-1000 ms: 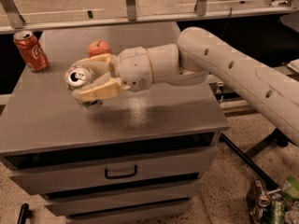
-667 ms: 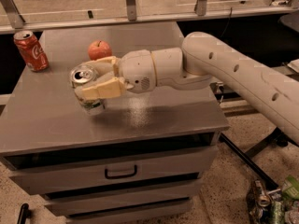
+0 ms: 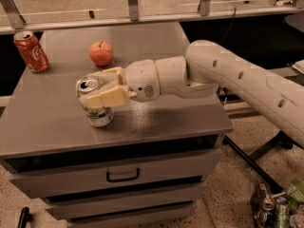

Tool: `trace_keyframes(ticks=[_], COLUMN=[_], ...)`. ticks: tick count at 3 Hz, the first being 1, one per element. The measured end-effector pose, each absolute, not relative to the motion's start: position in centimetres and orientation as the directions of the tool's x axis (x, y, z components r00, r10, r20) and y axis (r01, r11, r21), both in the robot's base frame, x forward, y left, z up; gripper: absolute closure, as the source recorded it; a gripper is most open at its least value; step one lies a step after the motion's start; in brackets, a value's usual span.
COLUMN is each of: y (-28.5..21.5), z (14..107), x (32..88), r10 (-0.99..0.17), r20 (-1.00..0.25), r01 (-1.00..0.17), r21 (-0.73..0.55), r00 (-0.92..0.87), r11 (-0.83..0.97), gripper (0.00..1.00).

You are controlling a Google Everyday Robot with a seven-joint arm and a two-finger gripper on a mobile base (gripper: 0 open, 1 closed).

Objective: Place 7up can upright

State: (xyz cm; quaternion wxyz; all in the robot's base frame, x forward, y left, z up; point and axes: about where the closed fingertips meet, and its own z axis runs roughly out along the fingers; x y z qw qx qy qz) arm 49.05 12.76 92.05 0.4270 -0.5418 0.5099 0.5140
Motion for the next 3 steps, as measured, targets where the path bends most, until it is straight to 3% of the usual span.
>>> trace_keyframes(ticks=[1, 2, 3], y=[12.92, 13.31, 13.32], z=[92.1, 92.22, 92.22], x=[48.95, 48.69, 48.69], r10=[-0.114, -0.114, -0.114], r20=[-0.992, -0.992, -0.992], r01=[-0.991, -0.99, -0.99], r21=[0.066, 0.064, 0.064], r00=[-0.052, -0.049, -0.049], r11=[-0.119, -0.127, -0.127], gripper=[0.33, 0.0, 0.0])
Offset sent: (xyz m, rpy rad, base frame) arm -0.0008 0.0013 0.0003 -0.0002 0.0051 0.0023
